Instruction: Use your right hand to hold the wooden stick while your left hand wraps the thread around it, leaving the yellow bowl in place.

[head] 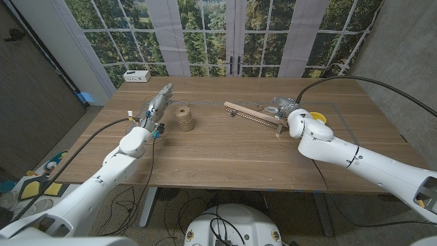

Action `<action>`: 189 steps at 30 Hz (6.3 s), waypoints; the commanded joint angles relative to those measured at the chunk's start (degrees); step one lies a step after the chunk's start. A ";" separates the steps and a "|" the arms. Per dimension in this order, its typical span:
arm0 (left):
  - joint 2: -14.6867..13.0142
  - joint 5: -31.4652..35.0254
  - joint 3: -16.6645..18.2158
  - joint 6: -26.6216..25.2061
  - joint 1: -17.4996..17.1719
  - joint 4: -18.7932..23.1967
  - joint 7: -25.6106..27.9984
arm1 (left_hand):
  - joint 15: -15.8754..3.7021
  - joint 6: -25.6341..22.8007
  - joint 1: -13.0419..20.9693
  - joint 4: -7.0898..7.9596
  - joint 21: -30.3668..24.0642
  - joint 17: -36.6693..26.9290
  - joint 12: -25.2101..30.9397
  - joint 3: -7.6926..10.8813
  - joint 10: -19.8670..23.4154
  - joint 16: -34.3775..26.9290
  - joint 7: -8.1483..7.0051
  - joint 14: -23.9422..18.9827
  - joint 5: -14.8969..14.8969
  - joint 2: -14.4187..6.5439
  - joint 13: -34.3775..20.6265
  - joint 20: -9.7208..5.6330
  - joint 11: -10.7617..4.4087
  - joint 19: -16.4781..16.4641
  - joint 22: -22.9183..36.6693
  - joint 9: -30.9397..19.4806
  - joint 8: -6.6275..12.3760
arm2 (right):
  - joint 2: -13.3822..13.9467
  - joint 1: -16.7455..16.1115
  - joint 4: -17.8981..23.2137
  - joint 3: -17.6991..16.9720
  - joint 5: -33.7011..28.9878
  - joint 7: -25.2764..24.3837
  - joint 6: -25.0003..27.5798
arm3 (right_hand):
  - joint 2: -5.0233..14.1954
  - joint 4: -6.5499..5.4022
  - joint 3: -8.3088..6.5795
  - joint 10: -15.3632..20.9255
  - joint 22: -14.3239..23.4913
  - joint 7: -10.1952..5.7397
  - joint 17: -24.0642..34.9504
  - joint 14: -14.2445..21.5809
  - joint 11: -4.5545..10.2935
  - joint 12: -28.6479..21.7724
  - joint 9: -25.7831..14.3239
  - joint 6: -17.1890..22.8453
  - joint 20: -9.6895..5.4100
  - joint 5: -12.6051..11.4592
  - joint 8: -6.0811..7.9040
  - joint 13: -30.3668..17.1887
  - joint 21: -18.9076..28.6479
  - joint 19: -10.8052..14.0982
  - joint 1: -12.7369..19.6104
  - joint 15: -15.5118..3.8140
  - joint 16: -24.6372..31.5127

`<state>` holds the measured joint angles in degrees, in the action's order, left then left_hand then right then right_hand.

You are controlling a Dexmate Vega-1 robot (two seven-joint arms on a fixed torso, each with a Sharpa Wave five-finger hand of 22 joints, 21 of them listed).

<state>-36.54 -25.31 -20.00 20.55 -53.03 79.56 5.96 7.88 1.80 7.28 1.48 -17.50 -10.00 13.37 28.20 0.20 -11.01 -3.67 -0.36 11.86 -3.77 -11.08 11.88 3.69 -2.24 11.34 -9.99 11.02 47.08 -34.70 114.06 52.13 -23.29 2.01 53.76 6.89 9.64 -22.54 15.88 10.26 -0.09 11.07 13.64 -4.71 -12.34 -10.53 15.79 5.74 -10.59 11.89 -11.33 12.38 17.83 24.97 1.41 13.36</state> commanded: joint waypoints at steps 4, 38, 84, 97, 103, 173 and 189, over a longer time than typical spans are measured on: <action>-0.32 -0.18 0.54 -0.17 -1.64 1.45 0.83 | 0.31 -0.44 0.45 -0.31 0.09 -0.29 -0.21 0.04 0.04 0.12 -0.05 -0.24 -0.06 -0.26 -0.09 0.34 0.31 -0.01 0.12 -0.15 -0.15 | -0.41 2.57 -0.23 4.78 -4.32 4.59 4.61 | -0.01 0.18 -0.88 2.29 0.23 -0.08 0.07 1.59 0.43 -0.88 -0.18 1.21 -0.02 -0.11 0.24 -0.16 0.60 1.17 2.02 -0.46 0.46; -0.17 -1.01 0.32 -0.30 0.06 -0.76 -1.06 | 0.43 -0.48 0.07 -0.15 0.30 -0.36 -0.42 -0.14 0.09 0.17 -0.03 -0.18 -0.11 -0.48 -0.13 0.34 0.35 0.07 0.21 -0.16 -0.29 | -4.45 9.22 -7.31 13.51 -8.56 9.77 10.00 | 0.13 0.13 -1.41 3.88 0.20 -0.47 0.17 2.63 0.45 -0.83 -0.19 4.28 -0.36 -0.27 0.62 -0.17 0.58 2.09 4.70 -1.29 0.35; 0.92 -2.27 -0.75 0.23 3.39 -4.67 -4.14 | 0.44 -0.52 -0.77 0.35 0.52 -0.44 -0.64 -0.57 0.11 0.17 0.00 -0.16 -0.10 -0.62 -0.17 0.35 0.49 0.06 0.31 -0.16 -0.37 | -8.99 17.99 -16.15 27.29 -10.76 11.11 18.14 | 1.24 1.14 -6.37 18.76 0.19 -2.76 0.61 12.01 3.40 -3.39 -0.14 21.82 -2.55 -1.00 3.35 -0.25 1.34 8.24 23.59 -6.42 2.28; 1.39 -2.17 -1.03 -0.01 4.03 -5.18 -3.92 | 0.49 -0.55 -1.07 0.55 0.60 -0.45 -0.69 -0.71 0.17 0.12 0.02 -0.31 -0.07 -0.67 -0.18 0.34 0.38 0.05 0.34 -0.16 -0.38 | -10.96 21.57 -21.01 32.64 -10.96 11.55 18.60 | 0.28 0.37 -3.56 35.20 0.58 -3.56 6.41 26.62 6.64 -11.09 -0.83 37.78 -5.90 -0.83 5.86 -3.47 2.46 12.26 40.45 -12.95 10.81; 1.53 -2.08 -1.28 -0.37 4.50 -5.52 -4.01 | 0.53 -0.46 -1.18 0.63 0.62 -0.45 -0.71 -0.77 0.18 0.09 -0.02 -0.41 -0.06 -0.69 -0.18 0.34 0.27 0.04 0.35 -0.16 -0.41 | -10.28 17.16 -21.46 26.66 -8.55 4.91 15.31 | 1.24 0.48 -1.20 40.60 0.90 -2.67 10.62 29.66 5.93 -15.29 -1.46 42.44 -7.43 -0.80 7.57 -5.75 3.77 14.31 45.34 -14.54 14.32; -5.29 13.69 0.46 -9.56 -4.24 12.26 14.07 | -0.74 0.13 0.85 -2.43 1.36 -0.28 -0.80 -1.67 0.76 -0.02 -1.45 -1.70 -0.26 2.69 -0.21 0.29 -1.36 -0.02 0.20 -0.18 -0.24 | -11.94 -19.42 -15.61 -15.75 -4.49 -53.15 -31.07 | 2.64 -1.97 7.17 43.09 3.18 -2.74 17.13 35.18 8.41 -23.23 -10.92 41.42 -11.41 -4.05 12.41 -14.29 10.33 15.65 53.09 -15.05 15.07; -6.70 22.68 3.07 -20.74 -11.81 21.17 25.60 | -2.92 0.52 6.44 -8.36 1.26 -0.53 -0.33 -3.29 2.45 -0.71 -0.84 -4.66 0.42 8.93 -0.37 -0.02 -2.02 -1.61 0.37 -0.36 0.30 | -12.18 -21.88 -13.72 -16.82 -7.37 -54.55 -32.82 | 2.67 -2.44 7.77 42.85 3.36 -2.97 17.57 35.53 8.47 -24.11 -11.99 41.24 -11.52 -4.48 13.02 -15.60 11.44 15.41 53.05 -14.99 14.00</action>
<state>-42.29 -8.37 -18.21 6.68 -60.60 95.67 24.59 5.27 2.45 12.66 -5.97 -15.86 -10.28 12.73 24.84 1.79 -11.27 -4.70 -4.04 11.91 4.33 -11.30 11.79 1.36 -2.97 11.60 -10.10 10.85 35.16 -54.92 99.42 36.01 -28.51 -50.65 22.72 3.86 7.45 -14.74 52.31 13.46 3.73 28.42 47.61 -2.84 -28.24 -12.35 50.35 -3.17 -14.68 24.50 -19.46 23.51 33.26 72.94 -4.29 27.72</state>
